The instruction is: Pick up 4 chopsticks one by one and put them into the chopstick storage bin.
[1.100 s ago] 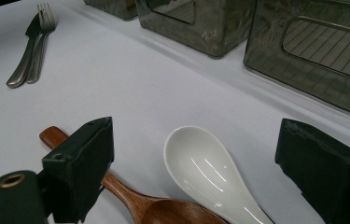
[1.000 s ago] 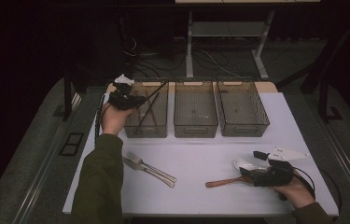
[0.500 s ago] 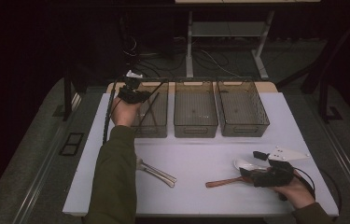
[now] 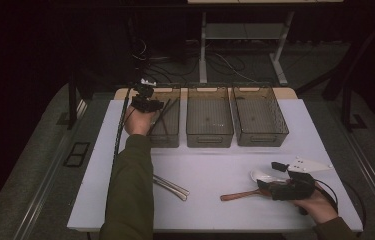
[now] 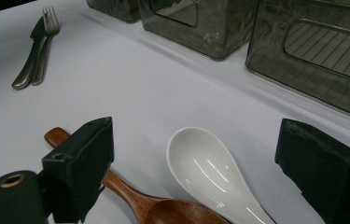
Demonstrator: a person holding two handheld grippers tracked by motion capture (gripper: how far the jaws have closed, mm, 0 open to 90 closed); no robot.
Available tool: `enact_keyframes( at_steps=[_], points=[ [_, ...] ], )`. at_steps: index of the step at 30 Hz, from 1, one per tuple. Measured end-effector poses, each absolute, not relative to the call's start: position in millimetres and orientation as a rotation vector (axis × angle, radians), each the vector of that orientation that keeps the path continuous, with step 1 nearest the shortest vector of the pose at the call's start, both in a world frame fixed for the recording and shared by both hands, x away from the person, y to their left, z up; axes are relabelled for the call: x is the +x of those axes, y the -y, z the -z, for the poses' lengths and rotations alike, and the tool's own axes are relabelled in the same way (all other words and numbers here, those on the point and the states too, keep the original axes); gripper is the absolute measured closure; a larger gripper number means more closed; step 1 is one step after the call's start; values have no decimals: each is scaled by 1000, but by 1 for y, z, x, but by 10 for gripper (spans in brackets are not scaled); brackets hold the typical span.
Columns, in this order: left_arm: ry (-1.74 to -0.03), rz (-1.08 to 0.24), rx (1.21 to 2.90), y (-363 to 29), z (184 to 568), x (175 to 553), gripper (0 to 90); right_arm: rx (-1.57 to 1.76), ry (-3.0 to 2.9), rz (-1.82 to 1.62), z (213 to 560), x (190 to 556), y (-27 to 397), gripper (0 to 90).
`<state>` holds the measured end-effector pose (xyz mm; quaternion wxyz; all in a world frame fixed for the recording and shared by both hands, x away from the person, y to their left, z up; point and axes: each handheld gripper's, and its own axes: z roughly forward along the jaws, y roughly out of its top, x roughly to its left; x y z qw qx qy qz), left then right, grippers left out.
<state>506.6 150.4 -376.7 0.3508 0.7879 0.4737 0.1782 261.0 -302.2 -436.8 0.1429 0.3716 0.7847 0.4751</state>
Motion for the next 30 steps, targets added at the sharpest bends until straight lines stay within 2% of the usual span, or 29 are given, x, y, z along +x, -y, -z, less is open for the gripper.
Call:
enact_keyframes(
  at_steps=[17,30],
  points=[
    [-1044,-402,2035,-147,361,476,456,1076,-2266,-1355,438,262,300,119],
    [-911,-371,2039,-151,356,427,350,1083,-2277,-1339,439,262,299,119]
  ],
)
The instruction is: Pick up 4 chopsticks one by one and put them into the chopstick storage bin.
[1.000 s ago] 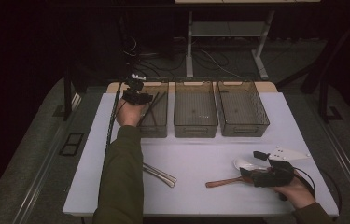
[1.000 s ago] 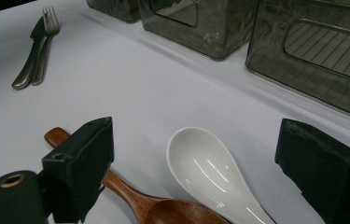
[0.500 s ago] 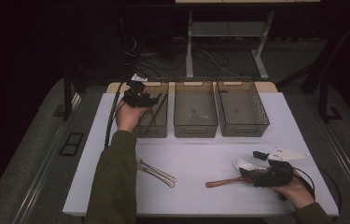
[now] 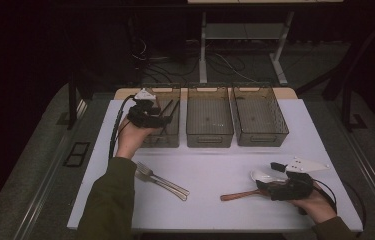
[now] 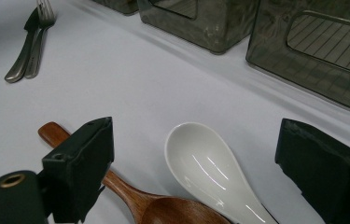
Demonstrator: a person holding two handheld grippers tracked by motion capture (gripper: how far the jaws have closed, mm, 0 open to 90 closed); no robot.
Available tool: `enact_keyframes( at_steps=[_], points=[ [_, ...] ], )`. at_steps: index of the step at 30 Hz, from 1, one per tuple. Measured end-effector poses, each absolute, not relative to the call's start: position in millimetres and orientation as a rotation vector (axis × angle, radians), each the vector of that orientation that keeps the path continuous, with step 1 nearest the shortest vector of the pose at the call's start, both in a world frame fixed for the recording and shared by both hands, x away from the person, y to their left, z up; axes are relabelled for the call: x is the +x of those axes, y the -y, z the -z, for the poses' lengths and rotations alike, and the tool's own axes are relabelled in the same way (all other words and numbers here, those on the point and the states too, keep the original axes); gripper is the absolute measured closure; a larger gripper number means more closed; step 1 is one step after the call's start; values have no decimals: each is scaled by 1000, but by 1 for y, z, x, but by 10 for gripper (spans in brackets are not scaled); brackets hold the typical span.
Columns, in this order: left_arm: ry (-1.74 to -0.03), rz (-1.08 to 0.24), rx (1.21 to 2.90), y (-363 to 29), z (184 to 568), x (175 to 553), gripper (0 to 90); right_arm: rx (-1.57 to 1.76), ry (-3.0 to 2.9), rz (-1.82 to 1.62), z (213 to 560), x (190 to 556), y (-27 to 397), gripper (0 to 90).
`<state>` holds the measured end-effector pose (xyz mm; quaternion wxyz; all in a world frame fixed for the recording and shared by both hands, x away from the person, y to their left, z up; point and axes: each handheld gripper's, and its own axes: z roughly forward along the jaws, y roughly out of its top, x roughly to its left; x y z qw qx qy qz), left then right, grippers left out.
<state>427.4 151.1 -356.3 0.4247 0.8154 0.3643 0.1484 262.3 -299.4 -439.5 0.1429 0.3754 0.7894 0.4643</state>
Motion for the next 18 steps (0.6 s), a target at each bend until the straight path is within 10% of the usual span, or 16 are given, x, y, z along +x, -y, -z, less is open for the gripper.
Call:
enact_keyframes(
  at_steps=[18],
  points=[
    [-813,-326,2035,-153,380,362,262,1080,-2284,-1335,440,263,300,119]
  ],
)
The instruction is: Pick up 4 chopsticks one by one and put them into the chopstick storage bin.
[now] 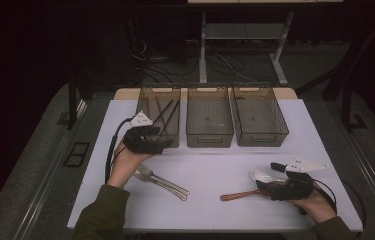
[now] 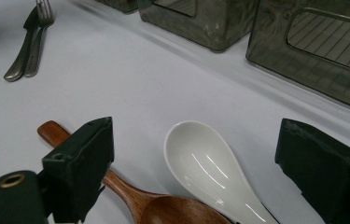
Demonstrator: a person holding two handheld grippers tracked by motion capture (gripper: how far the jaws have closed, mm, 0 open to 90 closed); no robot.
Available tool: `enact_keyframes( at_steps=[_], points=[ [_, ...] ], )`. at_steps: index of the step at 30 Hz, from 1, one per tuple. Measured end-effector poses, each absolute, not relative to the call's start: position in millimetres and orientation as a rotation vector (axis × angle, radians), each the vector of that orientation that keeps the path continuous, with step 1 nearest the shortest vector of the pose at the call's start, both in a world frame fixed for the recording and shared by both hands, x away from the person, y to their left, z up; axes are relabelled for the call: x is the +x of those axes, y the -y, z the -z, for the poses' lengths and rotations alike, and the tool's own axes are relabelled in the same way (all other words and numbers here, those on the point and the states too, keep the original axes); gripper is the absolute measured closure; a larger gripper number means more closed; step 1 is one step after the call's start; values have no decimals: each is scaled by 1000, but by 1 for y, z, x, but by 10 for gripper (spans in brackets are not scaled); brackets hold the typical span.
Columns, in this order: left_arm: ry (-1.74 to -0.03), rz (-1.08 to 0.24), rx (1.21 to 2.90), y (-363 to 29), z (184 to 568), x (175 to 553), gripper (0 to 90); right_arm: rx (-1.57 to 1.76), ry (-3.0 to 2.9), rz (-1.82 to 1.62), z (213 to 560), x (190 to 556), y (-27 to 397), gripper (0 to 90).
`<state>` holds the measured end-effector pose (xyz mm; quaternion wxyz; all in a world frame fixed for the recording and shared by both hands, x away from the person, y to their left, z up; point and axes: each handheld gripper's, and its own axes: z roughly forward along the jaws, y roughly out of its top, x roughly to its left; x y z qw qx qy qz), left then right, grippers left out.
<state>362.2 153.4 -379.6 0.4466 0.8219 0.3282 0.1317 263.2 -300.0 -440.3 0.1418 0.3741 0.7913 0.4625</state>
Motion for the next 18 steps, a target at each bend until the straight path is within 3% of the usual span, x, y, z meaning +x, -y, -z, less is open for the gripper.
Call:
enact_keyframes(
  at_steps=[18],
  points=[
    [-724,-322,2037,-157,400,311,167,1069,-2281,-1334,438,262,301,119]
  ],
)
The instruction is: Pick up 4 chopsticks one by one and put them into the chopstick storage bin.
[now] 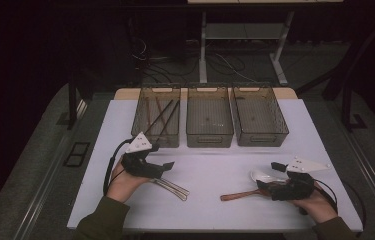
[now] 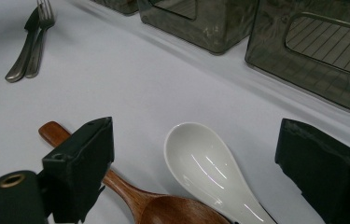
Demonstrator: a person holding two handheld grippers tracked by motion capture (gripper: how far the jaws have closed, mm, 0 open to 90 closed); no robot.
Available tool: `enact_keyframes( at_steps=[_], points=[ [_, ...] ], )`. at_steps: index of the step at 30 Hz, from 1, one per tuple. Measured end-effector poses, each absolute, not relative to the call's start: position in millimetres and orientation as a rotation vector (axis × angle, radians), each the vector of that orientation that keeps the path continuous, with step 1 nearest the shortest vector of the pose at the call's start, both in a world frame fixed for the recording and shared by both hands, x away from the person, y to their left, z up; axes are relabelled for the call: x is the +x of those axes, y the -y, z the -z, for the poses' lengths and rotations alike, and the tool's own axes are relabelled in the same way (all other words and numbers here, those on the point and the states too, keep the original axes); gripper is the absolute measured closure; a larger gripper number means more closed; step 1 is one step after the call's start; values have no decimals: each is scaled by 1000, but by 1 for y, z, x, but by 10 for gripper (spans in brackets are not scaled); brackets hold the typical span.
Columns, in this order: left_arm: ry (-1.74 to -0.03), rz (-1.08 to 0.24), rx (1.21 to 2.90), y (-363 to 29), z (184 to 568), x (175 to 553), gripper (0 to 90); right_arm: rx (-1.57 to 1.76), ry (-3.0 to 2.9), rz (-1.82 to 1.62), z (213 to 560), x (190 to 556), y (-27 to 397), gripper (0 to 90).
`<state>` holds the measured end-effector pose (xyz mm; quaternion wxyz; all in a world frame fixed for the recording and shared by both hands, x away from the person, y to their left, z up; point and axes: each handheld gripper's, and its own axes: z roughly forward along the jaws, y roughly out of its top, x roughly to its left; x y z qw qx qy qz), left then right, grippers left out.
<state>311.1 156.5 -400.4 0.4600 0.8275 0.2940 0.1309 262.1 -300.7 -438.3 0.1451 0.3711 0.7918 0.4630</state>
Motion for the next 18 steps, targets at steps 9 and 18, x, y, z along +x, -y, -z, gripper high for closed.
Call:
enact_keyframes(
  at_steps=[9,18],
  points=[
    [-713,-304,2039,-162,413,297,127,1072,-2286,-1333,438,262,301,119],
    [-689,-291,2046,-165,423,284,34,1067,-2312,-1295,431,262,301,119]
  ],
)
